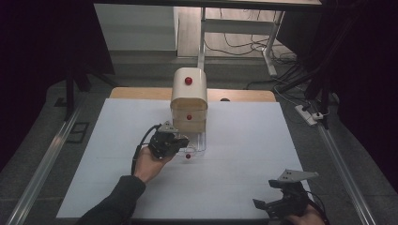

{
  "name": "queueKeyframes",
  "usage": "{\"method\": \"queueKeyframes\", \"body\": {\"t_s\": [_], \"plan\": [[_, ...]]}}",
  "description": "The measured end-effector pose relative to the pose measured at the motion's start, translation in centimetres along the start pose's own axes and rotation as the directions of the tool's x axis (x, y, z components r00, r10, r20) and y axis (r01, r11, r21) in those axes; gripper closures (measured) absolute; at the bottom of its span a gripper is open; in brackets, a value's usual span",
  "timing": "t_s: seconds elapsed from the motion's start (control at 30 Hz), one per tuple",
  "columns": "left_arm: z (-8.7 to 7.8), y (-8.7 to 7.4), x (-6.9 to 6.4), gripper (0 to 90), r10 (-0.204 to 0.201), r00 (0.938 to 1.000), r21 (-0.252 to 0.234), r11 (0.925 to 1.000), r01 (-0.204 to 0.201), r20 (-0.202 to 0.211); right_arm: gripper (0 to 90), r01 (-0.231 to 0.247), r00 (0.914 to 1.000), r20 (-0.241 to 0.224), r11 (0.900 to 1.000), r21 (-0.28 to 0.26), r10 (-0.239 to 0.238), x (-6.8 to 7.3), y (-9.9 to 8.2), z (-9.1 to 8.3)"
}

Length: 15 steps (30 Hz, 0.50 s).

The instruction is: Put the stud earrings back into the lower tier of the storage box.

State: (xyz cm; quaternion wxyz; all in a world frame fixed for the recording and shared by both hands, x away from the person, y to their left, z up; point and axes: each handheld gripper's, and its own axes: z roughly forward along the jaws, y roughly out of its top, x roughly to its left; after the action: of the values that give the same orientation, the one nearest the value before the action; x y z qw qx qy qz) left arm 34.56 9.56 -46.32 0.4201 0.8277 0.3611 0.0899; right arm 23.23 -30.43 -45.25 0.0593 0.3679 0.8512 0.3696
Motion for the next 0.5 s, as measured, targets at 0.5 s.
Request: {"method": "queueKeyframes", "body": {"t_s": [0.5], "plan": [[2.9, -1.8, 1.6, 85.7, -0.096, 0.9953, 0.050, 0.9941, 0.096, -0.016, 3.5, 0.009, 1.0000, -0.002, 0.9999, 0.006, -0.009, 0.1, 0.0, 0.0]]}}
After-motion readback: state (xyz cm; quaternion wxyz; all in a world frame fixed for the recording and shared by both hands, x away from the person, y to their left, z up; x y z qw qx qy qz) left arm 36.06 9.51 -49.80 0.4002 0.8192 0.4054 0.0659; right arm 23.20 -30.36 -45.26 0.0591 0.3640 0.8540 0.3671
